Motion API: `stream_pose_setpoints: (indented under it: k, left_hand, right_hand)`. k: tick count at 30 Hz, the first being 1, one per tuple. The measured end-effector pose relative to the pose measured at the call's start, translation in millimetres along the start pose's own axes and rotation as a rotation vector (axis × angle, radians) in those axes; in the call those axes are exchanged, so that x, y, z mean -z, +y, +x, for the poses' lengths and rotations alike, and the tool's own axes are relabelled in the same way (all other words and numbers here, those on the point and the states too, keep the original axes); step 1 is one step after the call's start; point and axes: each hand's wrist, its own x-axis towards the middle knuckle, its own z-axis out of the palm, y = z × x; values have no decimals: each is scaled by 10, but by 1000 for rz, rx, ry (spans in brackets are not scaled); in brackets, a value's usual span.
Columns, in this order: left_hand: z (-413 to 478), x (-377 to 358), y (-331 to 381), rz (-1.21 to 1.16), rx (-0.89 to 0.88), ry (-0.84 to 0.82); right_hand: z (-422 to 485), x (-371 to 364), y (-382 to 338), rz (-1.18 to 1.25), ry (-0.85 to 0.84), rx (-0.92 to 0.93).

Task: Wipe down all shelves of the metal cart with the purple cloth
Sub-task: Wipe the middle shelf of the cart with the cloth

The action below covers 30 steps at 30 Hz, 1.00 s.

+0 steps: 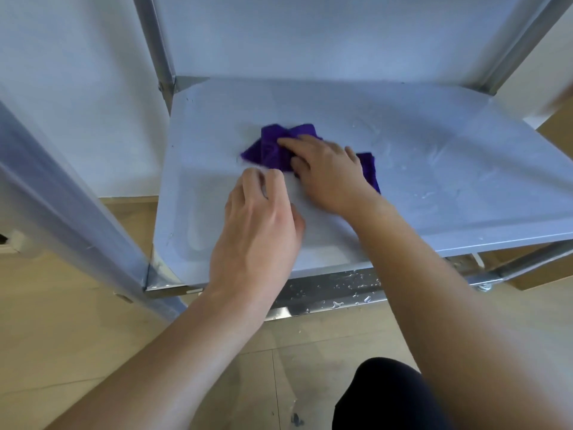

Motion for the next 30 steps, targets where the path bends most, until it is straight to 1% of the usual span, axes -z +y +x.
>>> stream_pose_setpoints:
  k: [4,7,10,13,16,18,21,24,27,30]
  left_hand:
    - [-11,19,-20,3,-27,-21]
    - [9,29,-46,-20,-7,-10]
    - [11,22,-48,-5,6,4]
    - [10,27,-53,26,26,18]
    - [15,48,-59,63,59,40]
    - [15,51,-59,92,67,46]
    - [9,78,-70,146,52,29]
    - [-27,166,-148,198,36,-50]
    - [-102,284,-293,234,81,-100]
    - [-216,356,-393,271,119,-97]
  right_hand:
    - [779,65,44,8,-83,-5]
    - [907,111,53,0,-139,38]
    - [618,91,73,29,-129,112]
    - [139,58,77,25,-74,206]
    - [-357,56,67,33,-5,206]
    - [-579,74,61,32,0,174]
    - [-672,108,48,32,-11,158]
    - [-670,119,39,46,-19,157]
    - [-682,131,28,41,-21,148]
    - [-685,120,-6,44,-28,152]
